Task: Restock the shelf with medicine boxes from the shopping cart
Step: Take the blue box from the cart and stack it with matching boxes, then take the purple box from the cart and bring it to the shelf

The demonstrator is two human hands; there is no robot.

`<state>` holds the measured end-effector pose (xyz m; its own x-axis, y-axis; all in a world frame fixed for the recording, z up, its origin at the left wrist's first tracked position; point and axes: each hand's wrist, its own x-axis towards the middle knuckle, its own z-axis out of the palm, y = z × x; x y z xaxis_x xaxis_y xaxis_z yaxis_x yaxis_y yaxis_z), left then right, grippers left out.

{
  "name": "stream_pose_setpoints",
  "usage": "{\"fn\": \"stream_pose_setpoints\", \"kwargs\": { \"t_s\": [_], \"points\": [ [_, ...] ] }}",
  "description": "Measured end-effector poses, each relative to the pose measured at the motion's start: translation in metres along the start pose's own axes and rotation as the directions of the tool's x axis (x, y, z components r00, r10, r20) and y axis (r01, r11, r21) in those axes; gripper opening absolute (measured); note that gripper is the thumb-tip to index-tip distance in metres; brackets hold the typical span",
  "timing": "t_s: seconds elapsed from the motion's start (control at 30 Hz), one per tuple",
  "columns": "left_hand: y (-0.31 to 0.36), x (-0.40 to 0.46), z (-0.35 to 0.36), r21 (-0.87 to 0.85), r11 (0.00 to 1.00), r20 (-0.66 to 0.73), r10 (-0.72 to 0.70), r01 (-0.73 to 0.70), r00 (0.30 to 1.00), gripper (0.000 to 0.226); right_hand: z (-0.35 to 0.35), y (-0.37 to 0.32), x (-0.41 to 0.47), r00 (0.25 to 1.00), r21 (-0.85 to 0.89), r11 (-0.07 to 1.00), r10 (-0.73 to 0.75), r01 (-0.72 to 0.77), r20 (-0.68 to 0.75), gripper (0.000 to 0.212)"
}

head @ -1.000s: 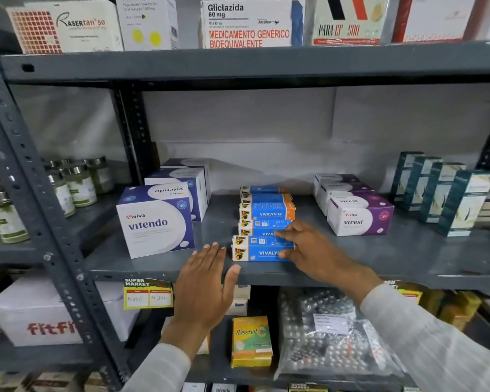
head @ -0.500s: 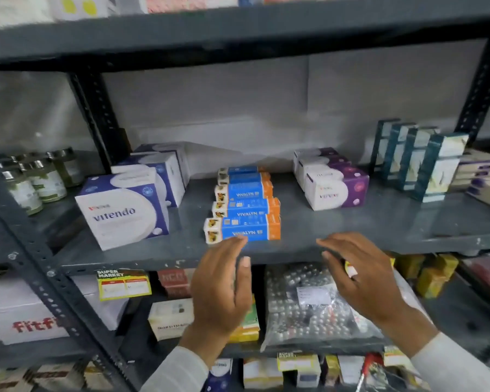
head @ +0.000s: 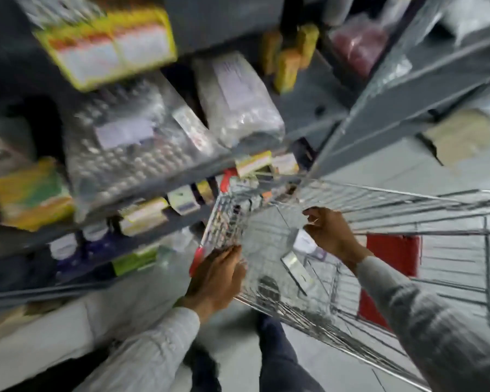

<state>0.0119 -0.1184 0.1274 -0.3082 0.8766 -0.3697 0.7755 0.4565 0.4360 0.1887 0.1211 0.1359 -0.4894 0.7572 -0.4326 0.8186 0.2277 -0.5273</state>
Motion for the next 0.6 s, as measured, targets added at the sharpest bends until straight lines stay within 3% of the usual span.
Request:
{"fn": "stream_pose_setpoints", "kwargs": {
  "t_s": [0.1,0.17,0.33,0.5,0.6],
  "points": [
    [0.007,0.007,0.041,0.006,0.999,0.139,-0.044,0.044,0.989,0.063,0.029,0.064,0.007,0.987,-0.124,0.986,0.124,-0.110,0.107,0.039],
    [0.006,0.006,0.055,0.036,0.998,0.099,-0.053,0.050,0.994,0.064,0.050,0.097,0.009,0.982,-0.154,0.980,0.147,-0.128,0.117,0.041],
    [-0.002,0.007,0.063,0.057,0.998,0.046,-0.029,0.026,0.999,0.067,0.101,0.163,0.017,0.969,-0.279,0.956,0.147,-0.088,0.197,0.079],
    [-0.004,0.011,0.065,0.058,0.998,0.023,-0.025,0.024,0.999,0.065,0.125,0.190,0.045,0.984,-0.243,0.956,0.175,-0.163,0.032,0.101],
    [-0.005,0.009,0.068,0.065,0.998,-0.043,-0.002,0.005,0.999,0.060,0.133,0.201,0.059,0.997,-0.198,0.977,0.070,-0.073,-0.026,0.095]
  ]
}}
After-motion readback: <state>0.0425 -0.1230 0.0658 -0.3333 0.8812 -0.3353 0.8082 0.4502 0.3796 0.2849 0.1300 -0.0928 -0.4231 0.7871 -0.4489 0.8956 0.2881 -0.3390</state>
